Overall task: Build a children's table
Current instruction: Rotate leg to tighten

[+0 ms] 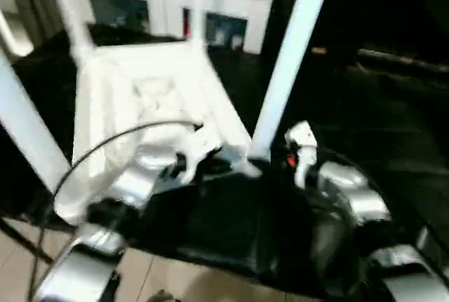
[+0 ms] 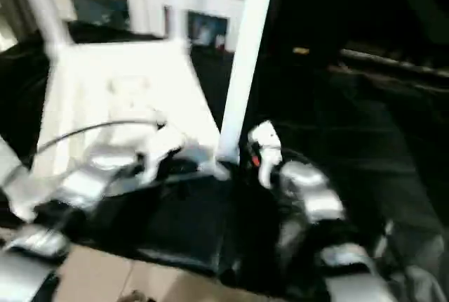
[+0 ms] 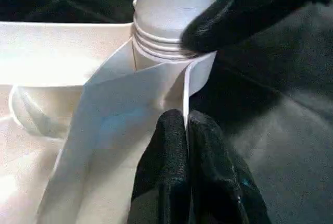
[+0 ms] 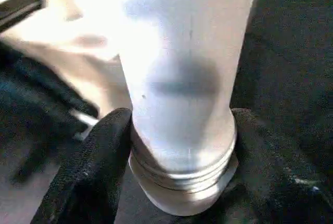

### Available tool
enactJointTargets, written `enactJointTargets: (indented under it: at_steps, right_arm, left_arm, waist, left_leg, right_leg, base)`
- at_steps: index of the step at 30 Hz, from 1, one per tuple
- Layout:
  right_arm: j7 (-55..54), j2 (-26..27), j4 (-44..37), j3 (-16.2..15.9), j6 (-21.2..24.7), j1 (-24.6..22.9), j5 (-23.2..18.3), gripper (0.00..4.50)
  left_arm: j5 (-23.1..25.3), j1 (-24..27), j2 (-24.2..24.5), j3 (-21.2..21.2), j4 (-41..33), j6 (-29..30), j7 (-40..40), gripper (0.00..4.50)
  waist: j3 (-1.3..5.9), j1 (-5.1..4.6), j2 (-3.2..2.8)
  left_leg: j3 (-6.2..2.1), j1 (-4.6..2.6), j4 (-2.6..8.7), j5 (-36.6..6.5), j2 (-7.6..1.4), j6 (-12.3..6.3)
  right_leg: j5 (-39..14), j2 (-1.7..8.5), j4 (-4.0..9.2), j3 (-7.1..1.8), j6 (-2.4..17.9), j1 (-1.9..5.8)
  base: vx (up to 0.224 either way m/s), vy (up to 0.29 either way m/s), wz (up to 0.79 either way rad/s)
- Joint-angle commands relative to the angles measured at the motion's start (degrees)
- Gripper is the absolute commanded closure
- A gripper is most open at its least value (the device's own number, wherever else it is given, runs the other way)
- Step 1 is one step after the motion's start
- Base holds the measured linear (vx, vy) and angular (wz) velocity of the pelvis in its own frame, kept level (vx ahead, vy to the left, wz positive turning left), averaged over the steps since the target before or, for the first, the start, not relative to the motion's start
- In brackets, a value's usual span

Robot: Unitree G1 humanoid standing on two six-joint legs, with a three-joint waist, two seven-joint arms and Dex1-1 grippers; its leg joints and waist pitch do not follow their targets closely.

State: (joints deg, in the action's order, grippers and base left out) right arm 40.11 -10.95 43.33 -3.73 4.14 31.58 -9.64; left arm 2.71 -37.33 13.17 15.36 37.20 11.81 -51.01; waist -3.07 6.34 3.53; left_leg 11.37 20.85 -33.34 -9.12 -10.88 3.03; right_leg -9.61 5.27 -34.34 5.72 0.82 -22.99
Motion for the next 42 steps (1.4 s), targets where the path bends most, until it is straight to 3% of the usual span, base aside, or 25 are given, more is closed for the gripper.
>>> enactJointTargets:
  at_steps: [1, 5, 7, 11, 14, 15, 16, 19, 21, 27, 30, 32, 37, 42]
  right_arm:
    - [-11.84, 2.58, 5.23, 1.02, 1.38, 1.53, 2.8, 1.82]
    - [-24.55, 6.18, 10.55, 2.82, 1.95, 5.5, 4.05, 1.82]
    - [-24.66, 7.07, 10.6, 2.4, 1.48, 5.88, 4.41, 1.82]
    - [-23.99, 7.39, 10.95, 0.75, -0.77, 6.36, 6.29, 1.82]
    - [-23.16, 7.3, 11.89, 2.01, -3.5, 7.02, 5.01, 1.82]
    - [-22.77, 7.3, 12.0, 2.46, -3.97, 7.13, 4.44, 1.47]
    - [-20.91, 6.88, 11.24, 3.33, -4.39, 7.08, 3.09, 1.12]
    - [-14.09, 3.94, 8.49, 2.39, -4.93, 6.51, 3.11, 1.06]
    - [-9.97, 2.45, 6.99, 1.64, -5.1, 5.85, 2.99, 0.69]
    - [2.17, -3.51, 3.37, -1.61, -7.46, 3.72, 4.05, 0.69]
    - [11.03, -6.11, -0.13, -2.5, -6.3, 2.02, 2.3, 0.69]
    - [17.0, -7.92, -3.93, -3.64, -4.14, 0.31, 0.77, 0.69]
    - [19.59, -8.74, -5.88, -4.48, -3.49, -0.86, 0.12, 0.69]
    - [22.97, -9.2, -7.31, -5.79, -2.14, -2.24, 0.85, 0.69]
  left_arm:
    - [1.32, -2.58, -3.7, -0.73, 4.17, 1.94, 7.6, 4.5]
    - [1.8, -5.7, -8.25, -1.57, 9.4, 3.82, 14.38, 4.5]
    - [2.45, -6.22, -8.8, -1.3, 10.45, 3.84, 15.61, 4.5]
    - [2.81, -6.92, -8.92, -1.33, 12.1, 3.12, 16.09, 4.5]
    - [3.09, -7.4, -8.65, -1.52, 13.59, 2.15, 16.07, 4.5]
    - [3.15, -7.48, -8.57, -1.53, 13.87, 1.91, 16.09, 4.5]
    - [3.17, -7.32, -8.1, -1.45, 13.81, 1.48, 15.49, 4.5]
    - [3.01, -6.19, -6.15, -1.16, 12.14, 0.13, 12.39, 4.5]
    - [3.11, -5.5, -4.99, -0.56, 11.16, -1.26, 10.27, 4.5]
    - [1.98, -3.19, -1.18, 0.37, 7.8, -2.9, 2.32, 4.5]
    - [-0.47, -0.73, 1.2, 1.15, 3.16, -5.63, -6.17, 4.5]
    - [-3.39, 1.56, 3.55, 1.73, -2.76, -3.06, -12.9, 4.5]
    - [-4.41, 3.36, 6.04, 2.64, -7.14, -1.17, -16.71, 4.5]
    - [-4.5, 4.63, 6.78, 2.23, -8.84, -0.54, -16.95, 4.5]
  waist:
    - [3.23, -0.31, -0.24]
    - [3.42, -1.09, -0.16]
    - [3.48, -1.08, -0.33]
    - [3.5, -0.93, -0.04]
    - [3.43, -0.88, -0.06]
    - [3.41, -0.87, -0.05]
    - [3.4, -0.77, 0.0]
    - [3.45, -0.68, 0.01]
    - [3.47, -0.7, 0.19]
    - [3.64, -0.28, 0.16]
    - [3.74, 0.05, 0.18]
    - [3.73, 0.31, 0.06]
    - [3.54, 0.84, -0.22]
    - [3.43, 0.95, -0.09]
  left_leg:
    - [-2.08, -1.33, 4.24, -22.09, -2.64, 2.17]
    - [-2.34, -1.14, 4.24, -22.91, -2.58, 2.42]
    - [-2.26, -1.07, 4.29, -22.85, -2.63, 1.83]
    - [-1.92, -0.85, 4.26, -21.45, -2.53, 0.69]
    - [-1.88, -1.0, 4.16, -21.78, -2.44, 0.38]
    - [-1.88, -0.99, 4.16, -21.85, -2.44, 0.32]
    - [-1.91, -1.02, 4.2, -21.87, -2.54, 0.21]
    - [-2.0, -0.57, 4.35, -21.07, -2.74, -0.17]
    - [-2.03, -0.28, 4.39, -20.19, -2.73, -0.53]
    - [-1.5, -0.44, 4.04, -16.63, -2.75, -1.92]
    - [-1.45, -0.46, 3.99, -15.07, -2.92, -2.74]
    - [-1.33, -0.48, 4.02, -13.83, -3.16, -3.32]
    - [-1.23, -0.91, 4.26, -15.61, -3.31, -1.92]
    - [-1.44, -0.86, 4.47, -17.44, -3.21, -0.52]
  right_leg:
    - [-30.49, 4.64, 5.92, -2.85, 5.97, 1.63]
    - [-29.87, 4.6, 6.05, -2.57, 5.67, 1.79]
    - [-27.6, 4.59, 5.97, -2.73, 5.87, 1.75]
    - [-24.6, 4.53, 5.67, -2.97, 6.87, 1.9]
    - [-26.54, 4.6, 5.9, -2.89, 6.58, 1.76]
    - [-26.93, 4.61, 6.0, -2.89, 6.35, 1.77]
    - [-26.88, 4.61, 5.96, -2.91, 6.32, 1.77]
    - [-24.93, 4.52, 5.63, -2.91, 6.52, 2.15]
    - [-23.7, 4.6, 5.42, -2.95, 6.88, 2.43]
    - [-18.39, 4.47, 4.77, -3.22, 9.52, 2.46]
    - [-15.55, 4.5, 4.41, -3.26, 10.6, 2.75]
    - [-13.17, 4.41, 3.96, -3.32, 11.9, 2.8]
    - [-15.46, 4.28, 4.08, -3.28, 11.99, 2.33]
    - [-18.9, 4.45, 4.49, -3.45, 10.22, 2.29]
  base:
    - [0.0, 0.0, 0.0]
    - [0.0, 0.0, 0.0]
    - [0.0, 0.0, 0.0]
    - [0.0, 0.0, 0.0]
    - [0.0, 0.0, 0.0]
    - [0.0, 0.0, 0.0]
    - [0.0, 0.0, 0.0]
    - [0.0, 0.0, 0.0]
    - [0.0, 0.0, 0.0]
    - [0.0, 0.0, 0.0]
    - [0.0, 0.0, 0.0]
    - [0.0, 0.0, 0.0]
    - [0.0, 0.0, 0.0]
    - [0.0, 0.0, 0.0]
